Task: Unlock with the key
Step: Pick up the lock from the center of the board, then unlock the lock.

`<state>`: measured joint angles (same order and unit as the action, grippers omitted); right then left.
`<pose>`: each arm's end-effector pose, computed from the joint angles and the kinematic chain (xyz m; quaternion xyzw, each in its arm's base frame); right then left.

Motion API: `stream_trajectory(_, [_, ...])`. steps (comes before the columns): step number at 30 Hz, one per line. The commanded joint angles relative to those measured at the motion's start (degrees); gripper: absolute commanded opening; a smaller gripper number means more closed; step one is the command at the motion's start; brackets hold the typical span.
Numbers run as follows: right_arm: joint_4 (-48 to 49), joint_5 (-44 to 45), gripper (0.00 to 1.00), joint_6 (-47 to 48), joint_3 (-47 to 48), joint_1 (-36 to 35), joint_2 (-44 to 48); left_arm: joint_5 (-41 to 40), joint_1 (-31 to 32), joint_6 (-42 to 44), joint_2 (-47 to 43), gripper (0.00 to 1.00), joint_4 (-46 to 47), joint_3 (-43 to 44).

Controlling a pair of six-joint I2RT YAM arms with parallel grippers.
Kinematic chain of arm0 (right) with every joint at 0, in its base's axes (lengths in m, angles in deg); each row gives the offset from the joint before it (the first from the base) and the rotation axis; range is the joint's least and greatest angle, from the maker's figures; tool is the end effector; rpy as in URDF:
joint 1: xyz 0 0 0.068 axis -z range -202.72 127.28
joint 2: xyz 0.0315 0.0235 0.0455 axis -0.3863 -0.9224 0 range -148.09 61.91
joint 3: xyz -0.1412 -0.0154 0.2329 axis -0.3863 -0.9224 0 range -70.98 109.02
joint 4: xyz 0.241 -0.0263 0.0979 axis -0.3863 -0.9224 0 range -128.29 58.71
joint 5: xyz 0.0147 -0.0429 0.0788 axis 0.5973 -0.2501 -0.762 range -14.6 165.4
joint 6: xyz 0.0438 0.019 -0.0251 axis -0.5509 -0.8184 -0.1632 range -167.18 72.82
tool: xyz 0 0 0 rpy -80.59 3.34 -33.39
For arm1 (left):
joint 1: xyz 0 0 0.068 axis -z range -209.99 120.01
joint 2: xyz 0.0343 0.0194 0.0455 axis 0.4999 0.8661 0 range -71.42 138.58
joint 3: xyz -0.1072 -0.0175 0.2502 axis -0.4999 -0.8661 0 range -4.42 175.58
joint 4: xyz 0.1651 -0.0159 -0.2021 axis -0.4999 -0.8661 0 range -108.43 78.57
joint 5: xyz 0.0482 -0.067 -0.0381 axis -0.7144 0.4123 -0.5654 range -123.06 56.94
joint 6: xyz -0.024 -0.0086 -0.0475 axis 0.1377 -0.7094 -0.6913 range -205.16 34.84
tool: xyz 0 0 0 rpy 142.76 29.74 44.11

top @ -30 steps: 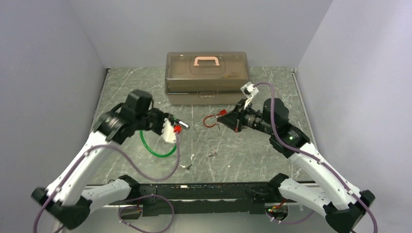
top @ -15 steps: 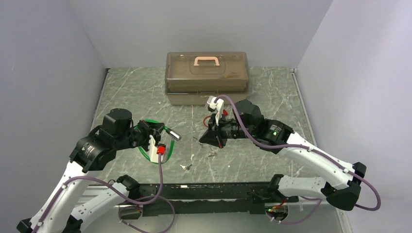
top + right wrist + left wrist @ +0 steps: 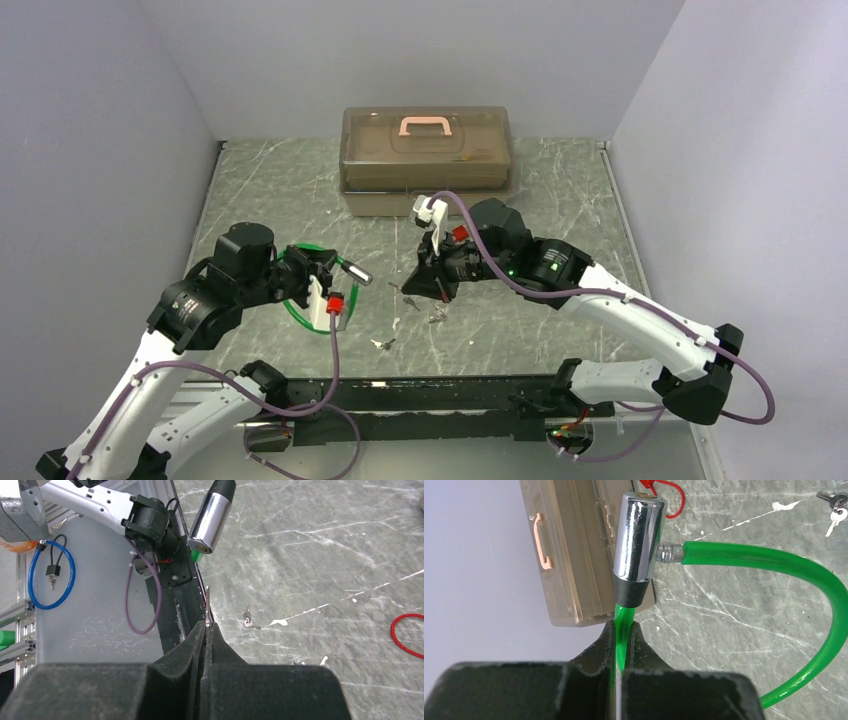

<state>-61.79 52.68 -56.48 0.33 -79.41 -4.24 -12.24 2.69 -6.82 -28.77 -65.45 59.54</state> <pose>0.1249 0.2151 0.3911 -0.4294 0.7163 0.4251 0.3491 0.0964 -0.0769 0.3793 0.7605 0.4173 0.0368 0.4961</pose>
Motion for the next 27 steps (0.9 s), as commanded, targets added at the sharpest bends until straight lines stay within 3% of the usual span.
stream_trajectory(1, [4.16,-3.11,0.0,-1.31,2.05,-0.27,-0.7,0.49,-0.27,0.51,-0.02,0.0,3.92,0.12])
stream_trajectory(27, [8.61,-4.71,0.0,-3.18,2.53,-1.06,-4.66,0.79,-0.7,0.14,-0.73,0.0,4.32,0.09])
